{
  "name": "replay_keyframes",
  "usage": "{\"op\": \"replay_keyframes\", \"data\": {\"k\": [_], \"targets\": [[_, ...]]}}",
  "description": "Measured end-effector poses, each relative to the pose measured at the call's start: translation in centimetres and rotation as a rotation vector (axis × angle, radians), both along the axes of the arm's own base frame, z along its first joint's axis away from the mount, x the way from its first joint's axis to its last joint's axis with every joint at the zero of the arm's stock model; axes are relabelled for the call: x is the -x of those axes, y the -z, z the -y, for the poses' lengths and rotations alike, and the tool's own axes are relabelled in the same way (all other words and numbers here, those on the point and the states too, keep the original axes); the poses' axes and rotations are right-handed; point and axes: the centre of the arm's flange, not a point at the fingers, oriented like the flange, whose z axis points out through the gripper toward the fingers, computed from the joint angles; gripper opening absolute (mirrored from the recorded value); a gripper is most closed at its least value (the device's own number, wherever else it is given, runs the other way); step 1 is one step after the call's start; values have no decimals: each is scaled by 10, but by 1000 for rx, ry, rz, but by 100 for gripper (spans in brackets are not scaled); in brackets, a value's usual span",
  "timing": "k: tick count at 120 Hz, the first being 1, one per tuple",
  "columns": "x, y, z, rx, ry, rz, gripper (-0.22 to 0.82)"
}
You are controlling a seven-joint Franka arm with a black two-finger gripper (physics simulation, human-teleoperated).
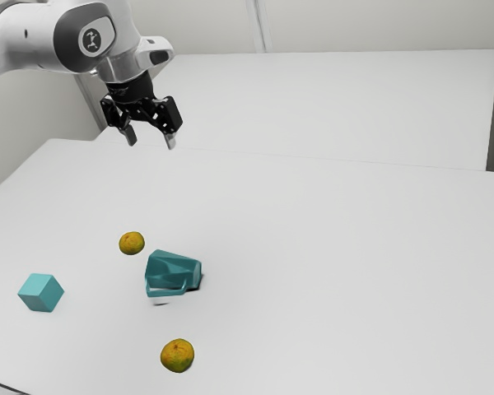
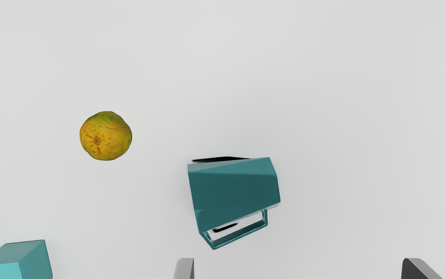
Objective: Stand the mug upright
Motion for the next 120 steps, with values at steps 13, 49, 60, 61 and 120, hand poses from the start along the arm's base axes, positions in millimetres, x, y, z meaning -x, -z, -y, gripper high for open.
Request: {"op": "replay_keyframes", "data": {"k": [13, 49, 60, 61, 120], "targets": [[0, 0, -1, 0, -3, 1, 58], [18, 5, -13, 2, -22, -6, 58], [23, 15, -33, 22, -53, -8, 58], [24, 16, -36, 25, -56, -8, 58], [51, 101, -119, 307, -161, 84, 58]]}}
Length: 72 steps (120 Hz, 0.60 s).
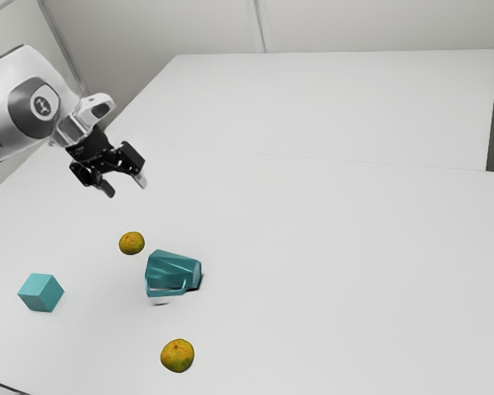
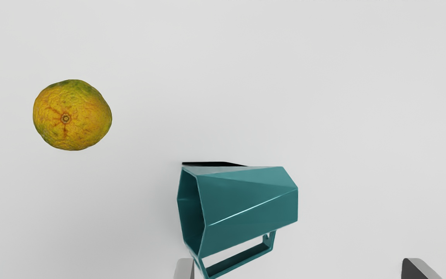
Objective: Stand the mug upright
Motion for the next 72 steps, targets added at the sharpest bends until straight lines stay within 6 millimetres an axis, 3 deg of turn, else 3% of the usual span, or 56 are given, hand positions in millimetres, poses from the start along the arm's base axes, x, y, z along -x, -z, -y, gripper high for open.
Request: {"op": "replay_keyframes", "data": {"k": [27, 72], "targets": [[18, 61, -29, 211, -67, 87, 58], [27, 118, -54, 387, -69, 246, 58]]}}
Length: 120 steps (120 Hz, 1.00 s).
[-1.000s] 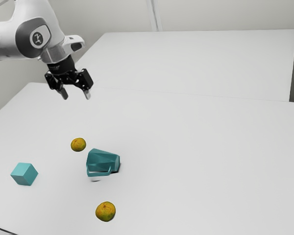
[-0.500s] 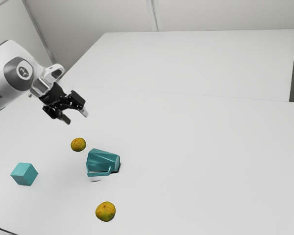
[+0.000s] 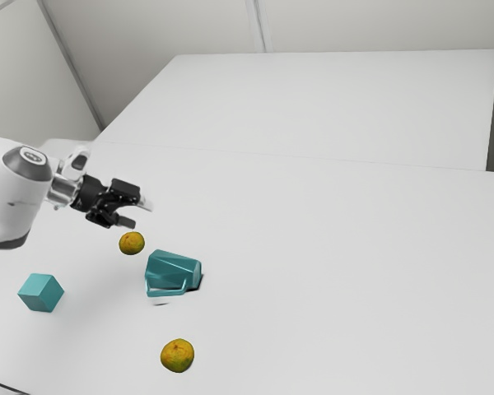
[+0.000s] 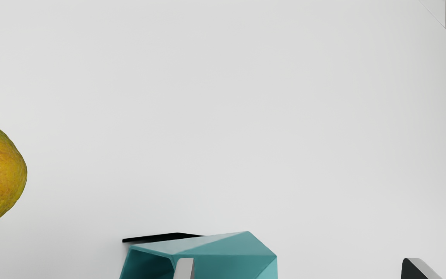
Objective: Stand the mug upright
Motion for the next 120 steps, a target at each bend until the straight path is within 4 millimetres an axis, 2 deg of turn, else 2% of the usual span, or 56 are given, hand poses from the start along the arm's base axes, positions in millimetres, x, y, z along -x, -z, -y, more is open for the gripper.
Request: {"op": "replay_keyframes", "data": {"k": [20, 94, 120], "targets": [[5, 18, -4, 52, 31, -6, 58], [17, 105, -15, 207, 84, -93, 57], [15, 112, -8, 277, 94, -29, 57]]}}
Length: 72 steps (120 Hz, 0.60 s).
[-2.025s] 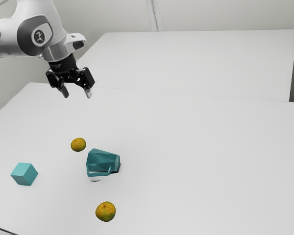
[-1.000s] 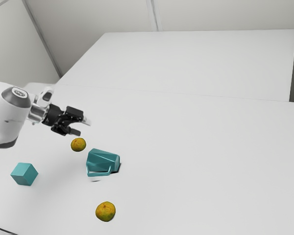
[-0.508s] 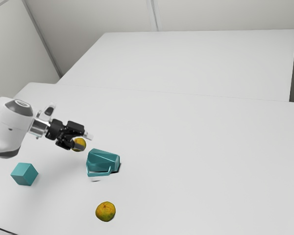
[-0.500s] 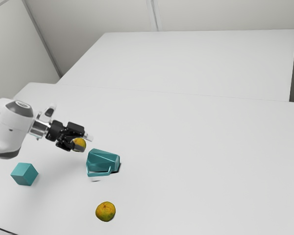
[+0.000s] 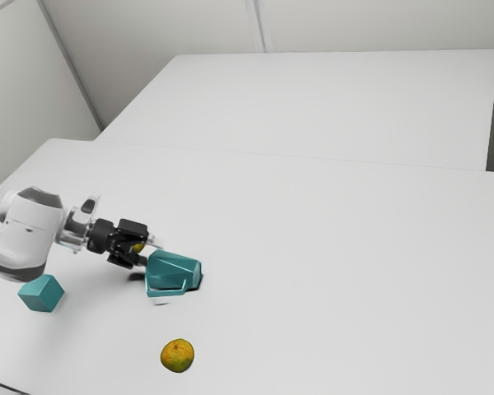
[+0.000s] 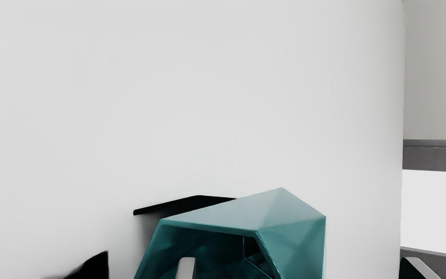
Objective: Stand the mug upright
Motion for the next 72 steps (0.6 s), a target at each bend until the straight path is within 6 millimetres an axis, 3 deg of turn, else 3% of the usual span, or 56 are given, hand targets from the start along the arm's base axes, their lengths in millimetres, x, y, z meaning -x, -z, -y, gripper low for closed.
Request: {"op": "replay_keyframes", "data": {"k": [40, 72], "targets": [[10, 17, 12, 79, -5, 83, 55], [10, 17, 13, 74, 19, 138, 12]]}}
